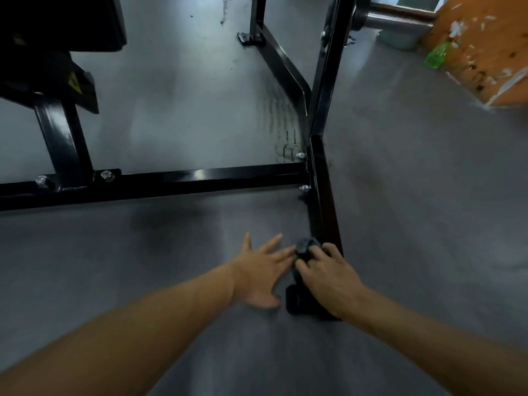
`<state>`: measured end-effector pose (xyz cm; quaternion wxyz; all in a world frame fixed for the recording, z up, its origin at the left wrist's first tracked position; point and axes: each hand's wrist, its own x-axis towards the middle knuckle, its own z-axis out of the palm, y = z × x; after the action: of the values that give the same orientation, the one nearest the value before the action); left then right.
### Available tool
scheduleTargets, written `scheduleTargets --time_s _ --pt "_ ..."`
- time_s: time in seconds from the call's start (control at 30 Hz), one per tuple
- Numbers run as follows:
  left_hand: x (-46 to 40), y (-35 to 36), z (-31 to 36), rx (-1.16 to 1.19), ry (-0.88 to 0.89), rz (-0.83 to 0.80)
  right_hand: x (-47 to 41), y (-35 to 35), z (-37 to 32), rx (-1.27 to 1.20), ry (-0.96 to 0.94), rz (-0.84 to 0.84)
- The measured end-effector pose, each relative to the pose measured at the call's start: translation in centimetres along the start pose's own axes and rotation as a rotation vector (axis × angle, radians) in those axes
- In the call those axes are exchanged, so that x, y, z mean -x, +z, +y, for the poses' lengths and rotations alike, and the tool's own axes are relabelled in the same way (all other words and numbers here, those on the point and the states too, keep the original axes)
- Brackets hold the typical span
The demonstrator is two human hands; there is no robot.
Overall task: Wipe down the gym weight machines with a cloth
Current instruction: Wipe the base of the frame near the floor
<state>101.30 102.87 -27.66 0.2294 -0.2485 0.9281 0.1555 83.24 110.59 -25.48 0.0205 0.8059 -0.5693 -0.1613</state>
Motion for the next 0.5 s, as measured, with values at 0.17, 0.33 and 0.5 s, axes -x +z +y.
scheduleTargets --time_s 0.17,0.33,0.5 --pt "1.8 2.6 4.3 0.056 0.078 -0.156 3.9 2.5 -3.2 0.134 -0.066 0.042" --pt "2.7 3.3 5.7 0.048 0.09 -0.18 6.1 2.6 -5.1 0.197 -0.072 0.071" --pt "3.2 2.1 5.6 0.045 0.099 -0.202 4.4 0.2 -4.5 0.169 0.013 -0.164"
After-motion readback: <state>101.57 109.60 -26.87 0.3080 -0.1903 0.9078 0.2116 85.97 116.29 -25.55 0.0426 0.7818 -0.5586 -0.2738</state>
